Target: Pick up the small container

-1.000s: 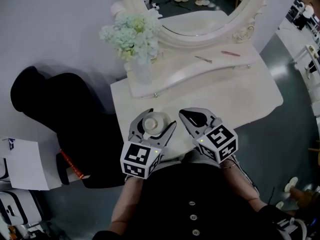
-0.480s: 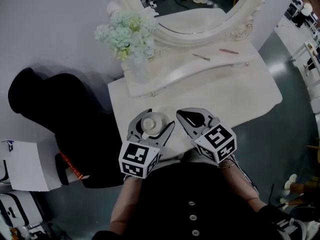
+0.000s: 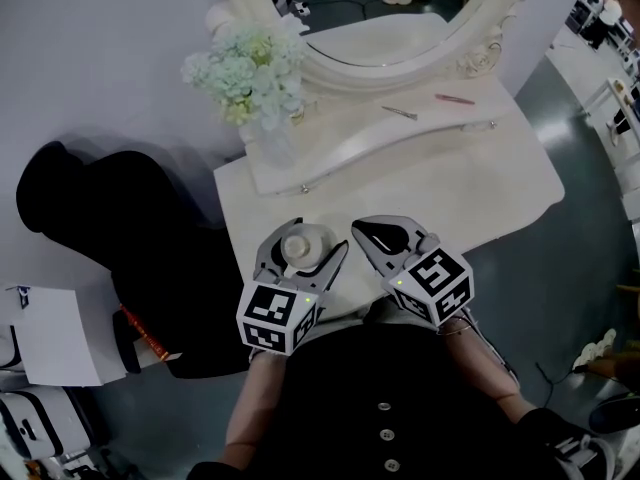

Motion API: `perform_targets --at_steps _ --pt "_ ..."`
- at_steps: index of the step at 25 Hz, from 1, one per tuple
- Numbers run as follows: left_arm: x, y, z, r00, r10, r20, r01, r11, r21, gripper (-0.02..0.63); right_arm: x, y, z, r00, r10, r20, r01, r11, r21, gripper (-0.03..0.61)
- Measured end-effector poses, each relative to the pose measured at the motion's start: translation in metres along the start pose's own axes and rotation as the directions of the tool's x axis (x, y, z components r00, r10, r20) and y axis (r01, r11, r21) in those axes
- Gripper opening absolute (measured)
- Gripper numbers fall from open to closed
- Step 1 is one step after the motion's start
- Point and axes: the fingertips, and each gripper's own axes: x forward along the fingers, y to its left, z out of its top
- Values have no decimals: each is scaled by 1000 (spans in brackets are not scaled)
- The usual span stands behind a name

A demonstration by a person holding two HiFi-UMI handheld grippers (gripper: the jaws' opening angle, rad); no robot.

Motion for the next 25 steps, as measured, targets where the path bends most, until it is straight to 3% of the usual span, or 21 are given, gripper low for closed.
perform_targets --at_steps 25 --pt "9 -8 8 999 -40 8 40 999 17 314 -3 -7 6 1000 -9 13 9 999 -33 0"
